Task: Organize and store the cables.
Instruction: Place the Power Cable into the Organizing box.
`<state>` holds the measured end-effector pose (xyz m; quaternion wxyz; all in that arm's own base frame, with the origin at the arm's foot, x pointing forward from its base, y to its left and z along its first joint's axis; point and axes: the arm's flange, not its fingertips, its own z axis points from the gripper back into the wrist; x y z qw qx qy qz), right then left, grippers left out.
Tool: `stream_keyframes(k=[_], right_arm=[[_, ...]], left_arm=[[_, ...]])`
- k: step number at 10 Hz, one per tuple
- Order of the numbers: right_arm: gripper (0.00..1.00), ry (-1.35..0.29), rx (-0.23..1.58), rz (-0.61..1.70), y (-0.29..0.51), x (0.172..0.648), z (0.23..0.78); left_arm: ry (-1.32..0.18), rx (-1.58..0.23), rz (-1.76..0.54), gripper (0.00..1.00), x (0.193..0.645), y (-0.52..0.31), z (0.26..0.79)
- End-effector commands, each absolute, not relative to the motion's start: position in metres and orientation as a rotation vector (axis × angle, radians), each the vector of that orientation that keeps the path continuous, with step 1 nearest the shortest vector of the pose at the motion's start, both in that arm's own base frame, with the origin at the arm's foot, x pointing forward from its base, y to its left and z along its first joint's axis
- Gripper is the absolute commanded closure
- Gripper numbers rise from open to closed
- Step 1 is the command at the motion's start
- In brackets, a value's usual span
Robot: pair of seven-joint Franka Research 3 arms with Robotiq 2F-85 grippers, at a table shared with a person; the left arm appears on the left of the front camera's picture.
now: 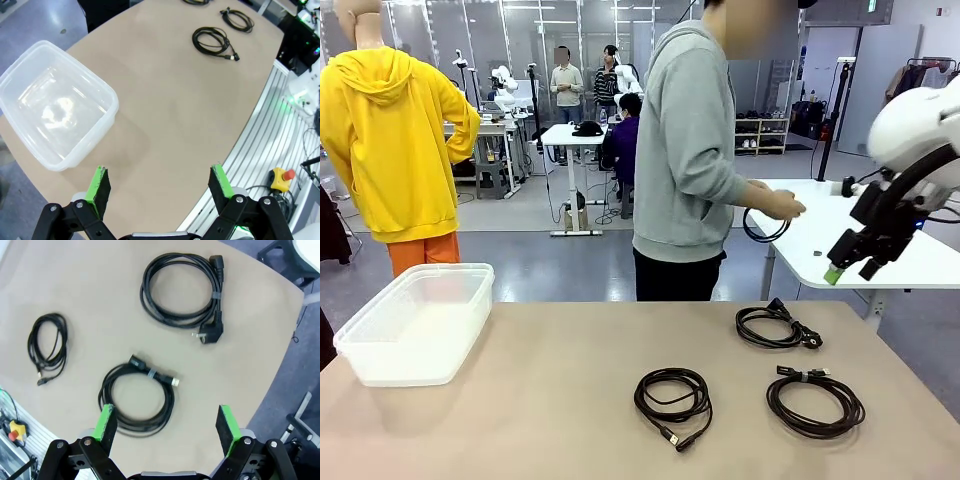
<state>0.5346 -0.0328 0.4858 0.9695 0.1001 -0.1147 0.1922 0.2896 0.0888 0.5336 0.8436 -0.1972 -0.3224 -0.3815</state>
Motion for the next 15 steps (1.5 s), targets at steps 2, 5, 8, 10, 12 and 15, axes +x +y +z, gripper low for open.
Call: stream_keyframes(k=[2,5,8,10,12,15], right_arm=[[0.0,-0.17,0.039,0.313,-0.009,0.6,0.445],[0.0,-0.158,0.031,0.279,-0.009,0.627,0.392],[0.0,-0.165,0.064,0.228,-0.008,0.653,0.348],[0.0,-0.176,0.02,0.169,-0.004,0.673,0.323],[0.0,-0.195,-0.015,0.125,-0.002,0.688,0.308],[0.0,-0.185,-0.008,0.086,-0.001,0.701,0.299]], left_arm=[[-0.687,-0.426,-0.823,0.0,0.29,0.089,0.534],[-0.687,-0.426,-0.823,0.0,0.29,0.089,0.534],[-0.687,-0.426,-0.823,0.0,0.29,0.089,0.534],[-0.687,-0.426,-0.823,0.0,0.29,0.089,0.534],[-0.687,-0.426,-0.823,0.0,0.29,0.089,0.534],[-0.687,-0.426,-0.823,0.0,0.29,0.089,0.534]])
